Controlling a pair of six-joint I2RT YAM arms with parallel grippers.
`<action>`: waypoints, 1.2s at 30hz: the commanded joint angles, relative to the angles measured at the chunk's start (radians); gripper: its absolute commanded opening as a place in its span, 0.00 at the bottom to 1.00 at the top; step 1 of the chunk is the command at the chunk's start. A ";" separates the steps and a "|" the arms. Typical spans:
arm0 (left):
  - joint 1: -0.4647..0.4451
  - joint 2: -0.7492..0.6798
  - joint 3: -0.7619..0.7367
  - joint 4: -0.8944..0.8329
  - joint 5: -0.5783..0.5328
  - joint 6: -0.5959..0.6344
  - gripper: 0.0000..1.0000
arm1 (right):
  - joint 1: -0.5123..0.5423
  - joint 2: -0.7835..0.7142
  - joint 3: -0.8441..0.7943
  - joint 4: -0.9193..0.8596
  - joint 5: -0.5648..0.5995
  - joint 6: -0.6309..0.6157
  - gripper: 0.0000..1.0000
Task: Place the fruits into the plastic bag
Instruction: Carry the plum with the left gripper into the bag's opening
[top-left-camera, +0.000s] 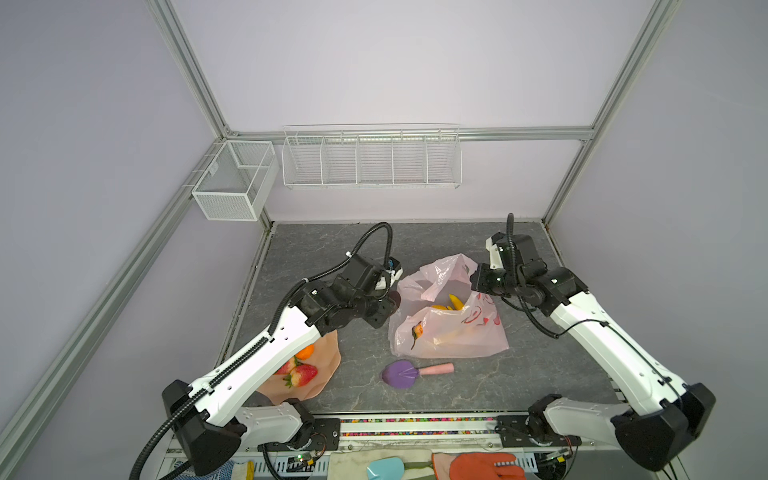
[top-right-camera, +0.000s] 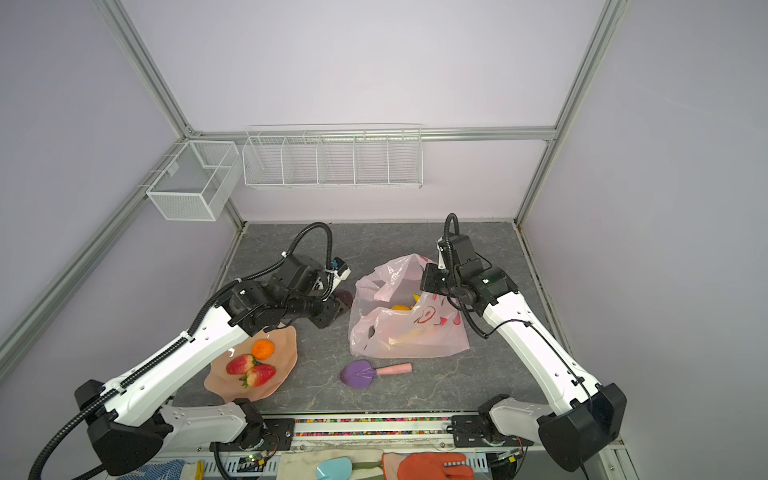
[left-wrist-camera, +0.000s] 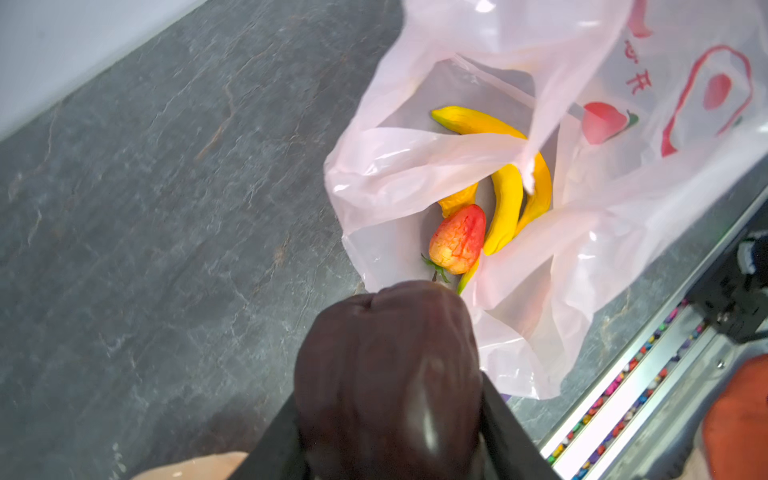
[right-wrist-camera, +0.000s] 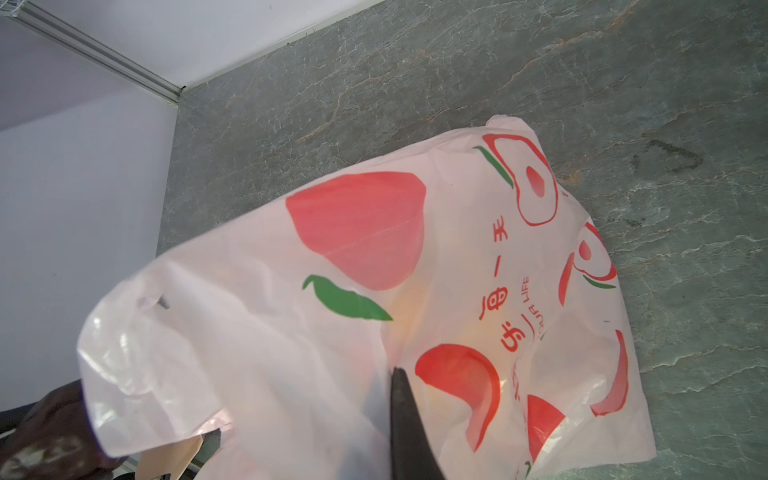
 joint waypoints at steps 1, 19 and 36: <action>-0.033 0.081 0.068 -0.072 -0.011 0.198 0.21 | -0.008 0.009 0.025 -0.018 0.000 -0.016 0.06; -0.089 0.487 0.317 -0.185 -0.016 0.381 0.18 | -0.007 0.010 0.027 -0.025 -0.010 -0.019 0.06; -0.090 0.916 0.771 -0.220 0.166 0.258 0.38 | -0.009 0.014 0.024 -0.001 -0.037 0.001 0.06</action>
